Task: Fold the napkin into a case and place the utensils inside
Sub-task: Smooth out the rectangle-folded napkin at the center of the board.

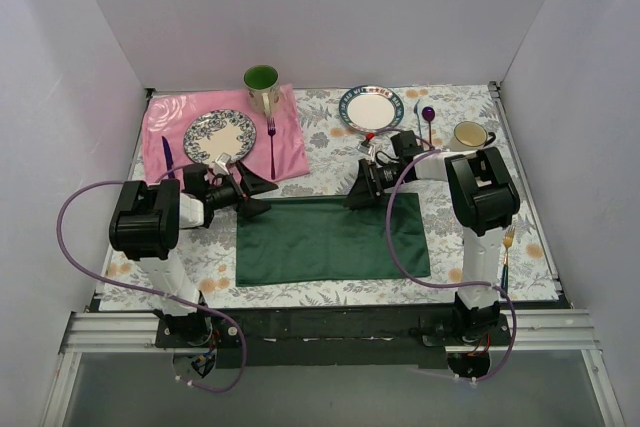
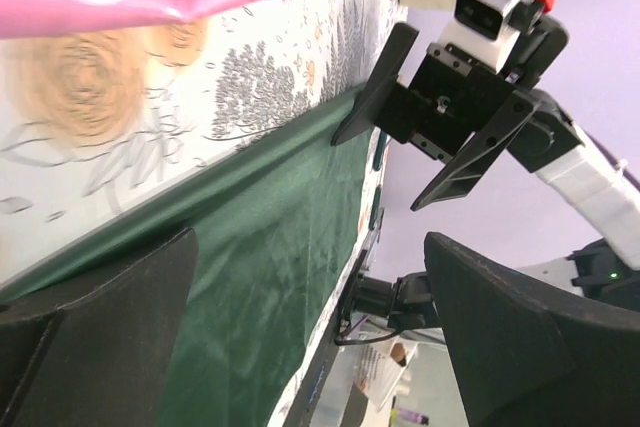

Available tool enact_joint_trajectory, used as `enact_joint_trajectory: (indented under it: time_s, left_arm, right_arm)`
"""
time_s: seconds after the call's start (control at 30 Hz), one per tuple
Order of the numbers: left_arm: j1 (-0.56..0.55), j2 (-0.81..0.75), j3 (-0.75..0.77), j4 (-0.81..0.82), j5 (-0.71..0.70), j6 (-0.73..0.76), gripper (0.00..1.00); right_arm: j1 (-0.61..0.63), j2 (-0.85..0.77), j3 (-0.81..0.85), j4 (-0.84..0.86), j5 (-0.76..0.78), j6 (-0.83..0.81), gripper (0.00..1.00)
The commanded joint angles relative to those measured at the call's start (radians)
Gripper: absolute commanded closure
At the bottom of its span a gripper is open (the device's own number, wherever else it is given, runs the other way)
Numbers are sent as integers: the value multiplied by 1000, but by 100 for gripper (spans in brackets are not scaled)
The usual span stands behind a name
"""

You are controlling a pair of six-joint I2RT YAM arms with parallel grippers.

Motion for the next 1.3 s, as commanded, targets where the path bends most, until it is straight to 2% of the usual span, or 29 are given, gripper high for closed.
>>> enact_joint_trajectory:
  time_s: [0.0, 0.6, 0.87, 0.97, 1.0, 1.03, 1.1, 1.13, 1.17, 1.23, 1.27]
  left_arm:
    - [73, -9, -35, -38, 2, 44, 2]
    - [123, 0, -33, -94, 2, 106, 2]
    - [123, 8, -22, -100, 4, 112, 2]
    - [123, -2, -1, -108, 24, 126, 2]
    - [121, -21, 10, -113, 36, 129, 2]
    - [115, -37, 46, -129, 42, 158, 2]
    - [104, -80, 103, -243, 54, 225, 2]
    - [94, -122, 137, -304, 51, 326, 2]
    - [87, -143, 221, -450, 44, 390, 2]
    - [74, -196, 307, -612, -13, 548, 2]
    - [57, -212, 367, -775, -42, 684, 2]
  right_arm:
    - [-29, 53, 12, -162, 83, -124, 2]
    - [-242, 117, 130, -524, 56, -413, 5]
    - [-300, 154, 154, -584, 60, -477, 8]
    - [-326, 148, 165, -609, 72, -493, 16]
    - [-326, 130, 176, -617, 56, -499, 25]
    - [-325, 116, 182, -624, 48, -497, 29]
    - [-323, 59, 200, -635, 48, -490, 35]
    - [-320, 38, 208, -635, 54, -477, 37]
    - [-317, 16, 216, -635, 66, -474, 39]
    - [-313, -44, 236, -630, 126, -467, 45]
    - [-313, -60, 239, -626, 152, -470, 46]
